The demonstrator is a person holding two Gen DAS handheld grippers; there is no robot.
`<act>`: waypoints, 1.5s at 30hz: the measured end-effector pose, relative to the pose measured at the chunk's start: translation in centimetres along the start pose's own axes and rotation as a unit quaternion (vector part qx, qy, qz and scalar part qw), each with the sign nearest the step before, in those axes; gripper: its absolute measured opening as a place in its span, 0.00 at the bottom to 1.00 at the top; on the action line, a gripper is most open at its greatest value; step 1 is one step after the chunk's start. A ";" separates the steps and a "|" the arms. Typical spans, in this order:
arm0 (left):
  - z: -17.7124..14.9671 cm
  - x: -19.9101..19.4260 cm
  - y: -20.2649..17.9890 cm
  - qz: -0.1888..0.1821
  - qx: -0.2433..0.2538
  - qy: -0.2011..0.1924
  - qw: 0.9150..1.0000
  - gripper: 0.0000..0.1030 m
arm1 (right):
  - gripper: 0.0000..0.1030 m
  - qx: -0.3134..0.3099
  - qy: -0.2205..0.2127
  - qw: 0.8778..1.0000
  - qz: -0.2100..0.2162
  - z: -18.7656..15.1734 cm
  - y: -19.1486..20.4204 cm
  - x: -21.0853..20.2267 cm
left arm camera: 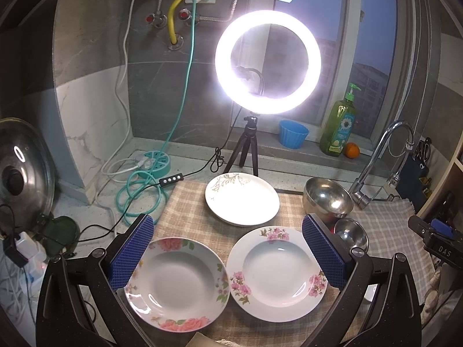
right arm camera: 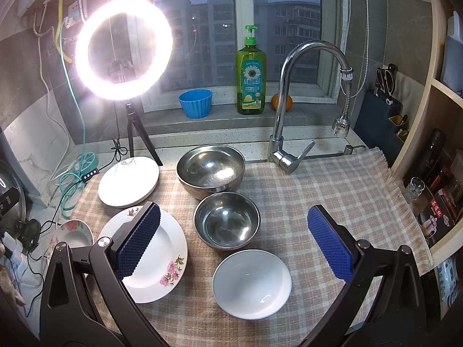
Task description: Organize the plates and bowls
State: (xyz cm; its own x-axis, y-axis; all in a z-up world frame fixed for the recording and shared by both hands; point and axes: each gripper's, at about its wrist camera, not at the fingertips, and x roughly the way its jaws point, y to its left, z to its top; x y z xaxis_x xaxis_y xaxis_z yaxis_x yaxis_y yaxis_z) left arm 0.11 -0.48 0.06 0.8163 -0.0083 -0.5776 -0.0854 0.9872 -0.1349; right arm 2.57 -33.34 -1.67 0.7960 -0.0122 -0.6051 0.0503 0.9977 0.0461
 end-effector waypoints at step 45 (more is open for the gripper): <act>-0.7 5.6 0.5 -0.071 0.066 0.073 0.993 0.92 | 1.00 -0.032 0.060 0.996 0.055 -4.1 2.1 2.5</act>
State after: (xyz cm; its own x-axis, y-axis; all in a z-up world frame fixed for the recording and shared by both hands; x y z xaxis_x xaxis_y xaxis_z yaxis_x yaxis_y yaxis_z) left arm 4.21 -0.20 -3.80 0.7219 -0.1632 -0.6725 0.1083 0.9865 -0.1232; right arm 2.20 -30.97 -6.30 0.7163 0.1020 -0.6903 -0.0752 0.9948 0.0689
